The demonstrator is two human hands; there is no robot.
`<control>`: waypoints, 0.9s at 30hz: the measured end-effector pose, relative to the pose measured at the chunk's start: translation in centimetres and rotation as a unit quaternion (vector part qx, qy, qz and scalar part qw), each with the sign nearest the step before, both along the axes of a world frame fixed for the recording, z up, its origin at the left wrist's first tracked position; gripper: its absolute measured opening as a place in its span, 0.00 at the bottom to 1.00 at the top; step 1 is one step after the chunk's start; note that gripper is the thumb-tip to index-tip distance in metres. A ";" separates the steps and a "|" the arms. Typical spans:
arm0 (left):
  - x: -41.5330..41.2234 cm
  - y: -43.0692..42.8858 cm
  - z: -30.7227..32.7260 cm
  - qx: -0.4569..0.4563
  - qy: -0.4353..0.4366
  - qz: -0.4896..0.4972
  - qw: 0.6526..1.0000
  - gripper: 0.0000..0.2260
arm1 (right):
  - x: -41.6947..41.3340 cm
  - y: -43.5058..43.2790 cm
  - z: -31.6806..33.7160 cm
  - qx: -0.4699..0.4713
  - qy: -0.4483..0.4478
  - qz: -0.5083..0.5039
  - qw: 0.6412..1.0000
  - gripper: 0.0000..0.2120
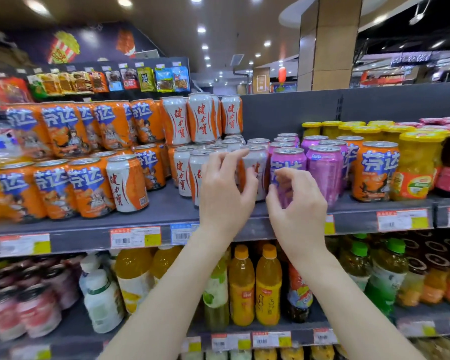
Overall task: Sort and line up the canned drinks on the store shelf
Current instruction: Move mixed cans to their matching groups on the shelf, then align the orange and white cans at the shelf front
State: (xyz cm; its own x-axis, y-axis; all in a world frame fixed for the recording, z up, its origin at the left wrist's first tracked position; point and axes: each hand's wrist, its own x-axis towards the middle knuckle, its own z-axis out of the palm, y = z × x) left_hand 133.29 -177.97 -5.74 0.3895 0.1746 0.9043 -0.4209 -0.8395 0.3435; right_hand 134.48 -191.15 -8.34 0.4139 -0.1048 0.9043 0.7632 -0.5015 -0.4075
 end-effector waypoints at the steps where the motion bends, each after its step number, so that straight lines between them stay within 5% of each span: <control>1: -0.5 1.3 0.2 -0.007 -0.019 0.019 1.000 0.14 | -0.1 0.9 0.0 -0.003 0.004 0.012 1.000 0.11; 8: -4.1 11.5 0.7 -0.053 -0.036 0.200 0.978 0.14 | -0.7 8.4 0.8 -0.064 0.120 0.055 0.989 0.22; 13: -5.8 16.9 0.4 -0.127 0.097 0.213 0.964 0.33 | -0.8 12.2 1.7 -0.109 0.252 -0.029 0.961 0.41; 18: -5.4 17.5 0.3 -0.089 0.142 0.247 0.954 0.43 | -0.1 13.5 2.3 -0.131 0.312 -0.105 0.935 0.34; 27: -3.6 16.7 0.6 -0.029 0.154 0.390 0.907 0.44 | -1.3 13.5 2.6 -0.140 0.311 -0.090 0.936 0.36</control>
